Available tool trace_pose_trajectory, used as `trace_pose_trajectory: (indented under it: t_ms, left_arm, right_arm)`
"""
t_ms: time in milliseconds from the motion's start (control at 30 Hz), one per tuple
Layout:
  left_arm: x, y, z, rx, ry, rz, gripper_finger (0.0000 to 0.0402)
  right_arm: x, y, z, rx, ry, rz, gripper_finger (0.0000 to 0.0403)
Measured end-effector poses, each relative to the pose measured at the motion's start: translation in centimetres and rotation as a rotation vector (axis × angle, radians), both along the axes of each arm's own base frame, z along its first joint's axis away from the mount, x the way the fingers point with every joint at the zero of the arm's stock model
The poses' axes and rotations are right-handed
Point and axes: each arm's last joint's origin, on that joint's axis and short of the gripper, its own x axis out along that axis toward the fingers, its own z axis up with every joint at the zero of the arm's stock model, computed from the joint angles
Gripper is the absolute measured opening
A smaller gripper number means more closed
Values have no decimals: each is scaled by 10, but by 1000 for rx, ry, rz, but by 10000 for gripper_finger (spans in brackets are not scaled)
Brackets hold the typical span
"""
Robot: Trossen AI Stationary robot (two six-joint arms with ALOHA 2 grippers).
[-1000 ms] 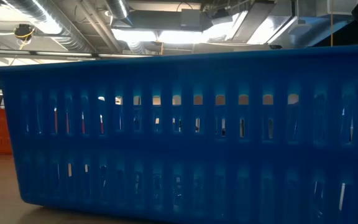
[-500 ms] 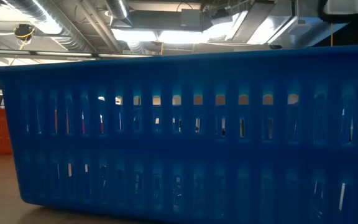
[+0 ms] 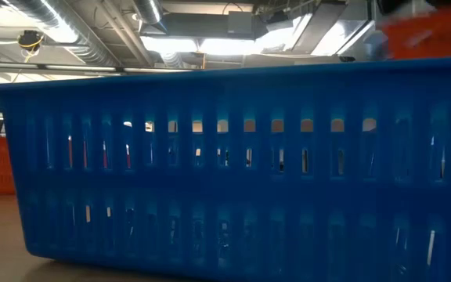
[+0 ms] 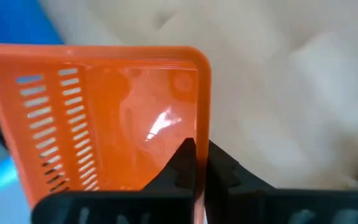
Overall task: Stack baskets on shelf by color
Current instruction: Stack the bottom orange bin on top of the orange bin on the shelf
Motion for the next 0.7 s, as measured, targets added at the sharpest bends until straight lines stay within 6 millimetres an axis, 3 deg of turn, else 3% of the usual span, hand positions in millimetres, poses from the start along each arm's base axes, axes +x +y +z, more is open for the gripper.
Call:
trace_pose_trajectory:
  t_ms: [200, 300, 500, 700]
  left_arm:
    - [-1, 0, -1, 17, 12, -12, 51]
    - [-1, 0, -1, 31, 20, -19, 51]
    - [-1, 2, -1, 59, 17, 9, 51]
    - [0, 8, -1, 66, 17, 43, 51]
  right_arm:
    - [-27, -42, 71, -128, 8, -240, 2]
    - [-35, -62, 96, -113, -136, -306, 2]
    - [-69, -109, 124, -231, -304, -433, 1]
    - [-117, -146, 147, -306, -434, -540, 0]
